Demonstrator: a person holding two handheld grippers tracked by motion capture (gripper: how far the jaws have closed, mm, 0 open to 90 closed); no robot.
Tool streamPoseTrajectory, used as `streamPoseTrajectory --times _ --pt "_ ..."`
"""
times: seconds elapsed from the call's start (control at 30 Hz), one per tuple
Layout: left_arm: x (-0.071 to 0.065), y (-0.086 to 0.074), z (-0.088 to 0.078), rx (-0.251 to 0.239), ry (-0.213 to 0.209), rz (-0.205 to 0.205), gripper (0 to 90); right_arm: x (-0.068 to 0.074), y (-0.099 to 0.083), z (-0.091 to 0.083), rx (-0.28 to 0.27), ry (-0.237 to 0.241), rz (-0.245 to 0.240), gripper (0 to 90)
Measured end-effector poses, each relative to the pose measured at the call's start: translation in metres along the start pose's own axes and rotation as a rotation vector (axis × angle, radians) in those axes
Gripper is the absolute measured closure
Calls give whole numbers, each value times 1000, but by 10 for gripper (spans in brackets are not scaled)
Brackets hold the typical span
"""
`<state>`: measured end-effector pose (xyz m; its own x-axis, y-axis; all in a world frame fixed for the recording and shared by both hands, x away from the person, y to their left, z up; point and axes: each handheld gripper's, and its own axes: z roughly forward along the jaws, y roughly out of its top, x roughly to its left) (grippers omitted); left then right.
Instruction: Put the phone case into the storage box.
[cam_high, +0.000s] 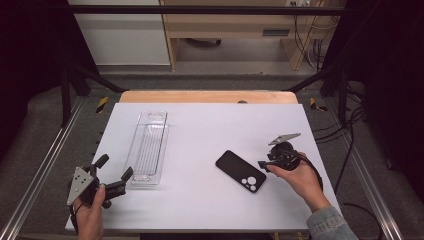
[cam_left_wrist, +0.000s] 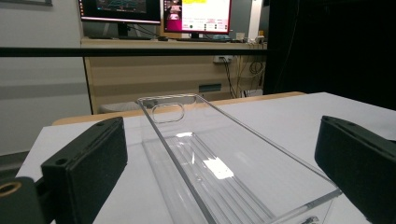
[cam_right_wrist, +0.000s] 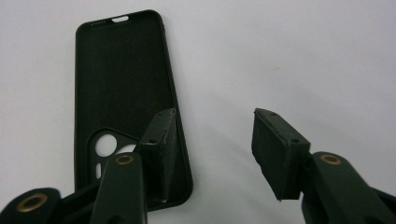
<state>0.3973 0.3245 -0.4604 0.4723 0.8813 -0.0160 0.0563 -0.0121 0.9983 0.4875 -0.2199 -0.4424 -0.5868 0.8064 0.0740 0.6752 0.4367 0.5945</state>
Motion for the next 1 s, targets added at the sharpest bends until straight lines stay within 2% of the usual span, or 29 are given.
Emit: streamPoseTrajectory --times 0.13,0.5,0.87,1.0 --pt "1 0 0 -2 1 -2 19 -1 -2 3 -1 15 17 553" --pt "1 0 0 -1 2 -3 19 -3 -7 9 20 42 57 604" --pt "1 0 0 2 2 -1 19 1 -19 14 34 80 49 675" --pt "1 -1 0 2 4 -4 19 3 -21 16 55 94 39 707"
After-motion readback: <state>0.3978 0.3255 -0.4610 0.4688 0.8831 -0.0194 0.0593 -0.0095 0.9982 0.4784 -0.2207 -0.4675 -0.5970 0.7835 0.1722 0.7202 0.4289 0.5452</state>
